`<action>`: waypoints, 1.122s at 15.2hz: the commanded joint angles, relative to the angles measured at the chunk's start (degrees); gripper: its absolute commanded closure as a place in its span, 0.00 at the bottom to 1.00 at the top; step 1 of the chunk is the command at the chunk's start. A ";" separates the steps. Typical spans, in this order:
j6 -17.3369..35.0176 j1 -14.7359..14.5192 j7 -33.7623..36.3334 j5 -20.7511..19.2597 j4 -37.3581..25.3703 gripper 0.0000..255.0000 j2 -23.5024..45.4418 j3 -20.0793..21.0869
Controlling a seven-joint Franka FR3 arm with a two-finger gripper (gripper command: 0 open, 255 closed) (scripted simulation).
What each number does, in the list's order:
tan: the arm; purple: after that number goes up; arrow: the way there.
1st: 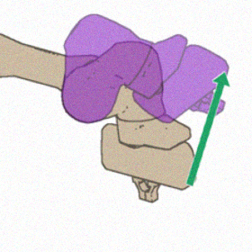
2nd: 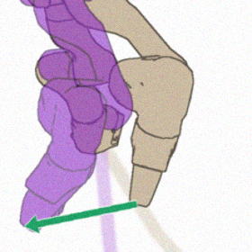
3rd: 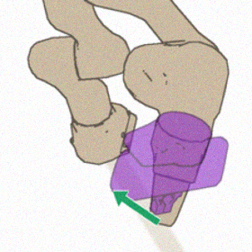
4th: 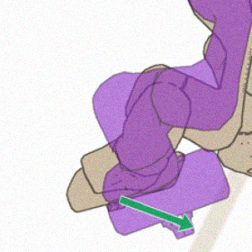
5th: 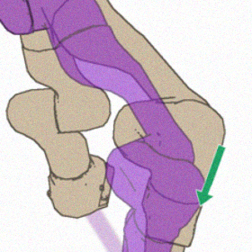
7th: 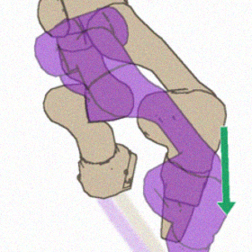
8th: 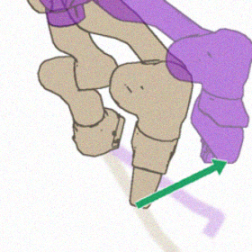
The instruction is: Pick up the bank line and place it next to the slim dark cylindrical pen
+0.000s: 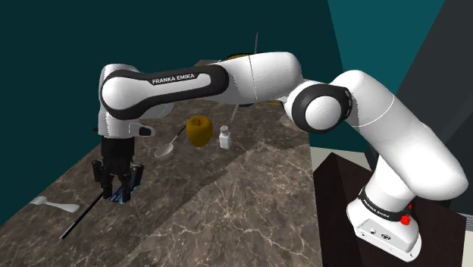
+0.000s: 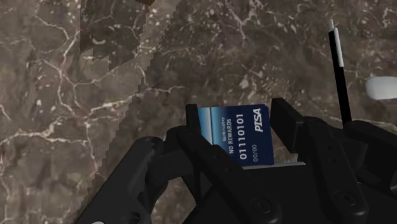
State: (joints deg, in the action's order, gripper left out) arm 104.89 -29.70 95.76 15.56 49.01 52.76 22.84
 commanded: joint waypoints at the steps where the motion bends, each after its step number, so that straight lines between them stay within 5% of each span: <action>1: -0.36 -0.81 0.26 -0.45 -2.66 1.00 2.13 -0.25; 17: 6.59 0.04 -2.89 0.15 4.34 1.00 2.96 -0.32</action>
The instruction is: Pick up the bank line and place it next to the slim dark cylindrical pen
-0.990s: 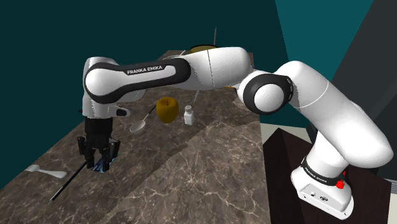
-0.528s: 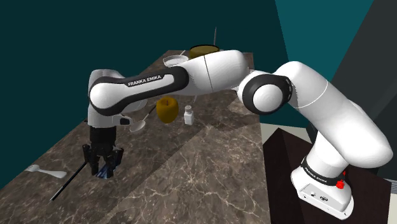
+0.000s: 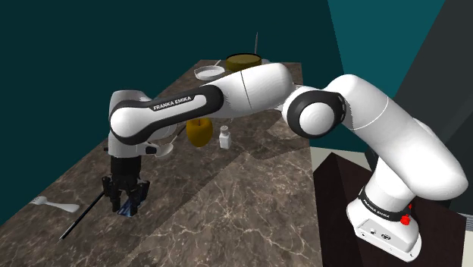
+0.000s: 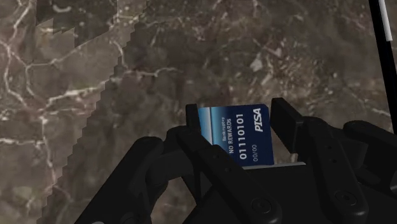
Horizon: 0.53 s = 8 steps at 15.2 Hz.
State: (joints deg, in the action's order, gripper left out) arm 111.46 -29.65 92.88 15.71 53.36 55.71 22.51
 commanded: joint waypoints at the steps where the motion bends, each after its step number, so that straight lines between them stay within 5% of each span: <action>1: 0.01 -0.01 -0.01 0.00 -0.01 1.00 0.02 0.00; 2: 0.01 -0.01 -0.01 0.00 -0.01 1.00 0.02 0.00; 3: 0.02 0.00 -0.01 0.00 -0.01 0.00 0.02 0.00; 8: 0.02 0.00 -0.01 0.00 -0.01 0.00 0.02 0.00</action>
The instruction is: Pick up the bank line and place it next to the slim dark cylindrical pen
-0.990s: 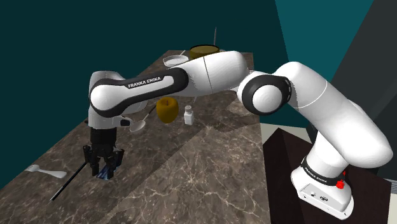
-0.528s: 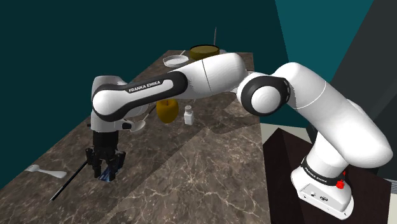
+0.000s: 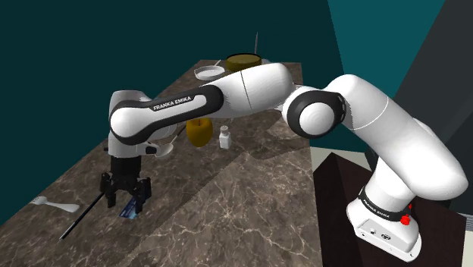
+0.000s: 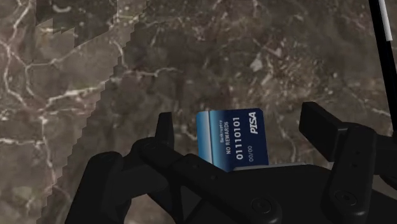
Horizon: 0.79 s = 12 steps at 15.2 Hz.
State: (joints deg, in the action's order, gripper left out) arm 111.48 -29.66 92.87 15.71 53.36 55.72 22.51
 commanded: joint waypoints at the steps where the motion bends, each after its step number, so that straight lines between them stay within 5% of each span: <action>1: -1.26 0.56 0.02 0.05 -0.40 0.00 -0.71 0.02; 4: -5.20 1.93 0.19 0.08 -2.48 0.00 -2.13 0.05; 12: -5.20 1.93 0.19 0.09 -2.49 0.00 -2.13 0.05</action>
